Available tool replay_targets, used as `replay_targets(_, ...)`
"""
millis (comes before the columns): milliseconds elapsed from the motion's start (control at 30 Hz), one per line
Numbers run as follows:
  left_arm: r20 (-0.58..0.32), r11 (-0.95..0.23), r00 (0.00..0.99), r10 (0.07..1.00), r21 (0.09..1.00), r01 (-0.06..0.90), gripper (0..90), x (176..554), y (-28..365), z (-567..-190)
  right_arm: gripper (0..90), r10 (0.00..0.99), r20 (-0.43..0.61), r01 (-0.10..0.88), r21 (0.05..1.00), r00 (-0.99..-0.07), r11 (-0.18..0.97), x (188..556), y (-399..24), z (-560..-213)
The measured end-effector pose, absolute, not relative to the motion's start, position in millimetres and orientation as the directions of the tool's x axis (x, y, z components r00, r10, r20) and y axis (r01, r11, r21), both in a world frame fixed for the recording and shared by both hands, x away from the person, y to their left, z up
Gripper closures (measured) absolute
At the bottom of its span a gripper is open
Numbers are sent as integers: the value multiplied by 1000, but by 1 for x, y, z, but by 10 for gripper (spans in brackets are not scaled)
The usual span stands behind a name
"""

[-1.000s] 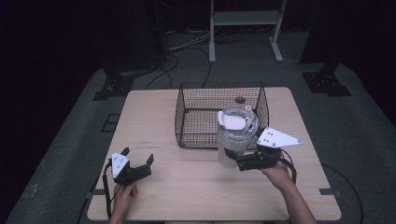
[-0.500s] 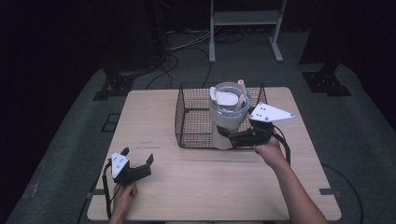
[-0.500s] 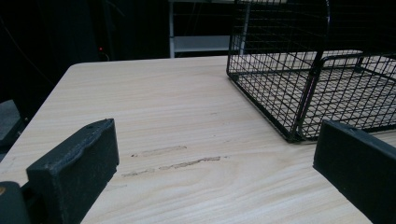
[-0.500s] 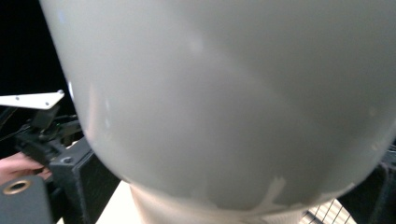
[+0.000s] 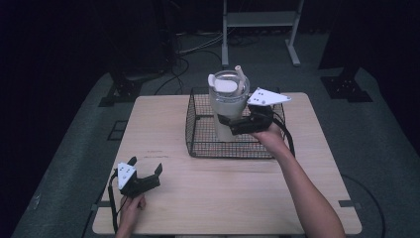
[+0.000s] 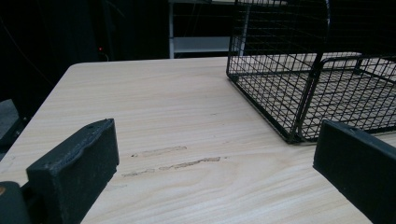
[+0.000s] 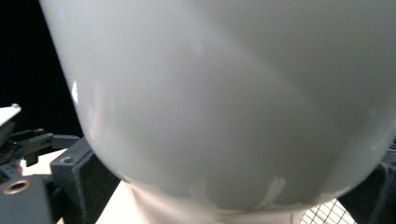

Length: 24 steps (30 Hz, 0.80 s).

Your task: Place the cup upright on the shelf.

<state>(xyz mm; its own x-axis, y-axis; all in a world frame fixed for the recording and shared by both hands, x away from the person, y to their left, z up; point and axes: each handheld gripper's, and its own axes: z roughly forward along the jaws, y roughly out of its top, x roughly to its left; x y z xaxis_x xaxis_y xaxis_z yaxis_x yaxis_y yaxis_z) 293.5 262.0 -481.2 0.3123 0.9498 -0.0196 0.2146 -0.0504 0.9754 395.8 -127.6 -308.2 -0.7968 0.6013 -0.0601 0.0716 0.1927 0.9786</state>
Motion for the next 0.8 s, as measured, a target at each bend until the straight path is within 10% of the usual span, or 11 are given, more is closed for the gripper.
replay_targets(800, -28, -42, 320, 947, 977, 209, 0, 293, 263, -481, 61, 616, -37, 116, 972, -787, 206, 467, -95, -301)
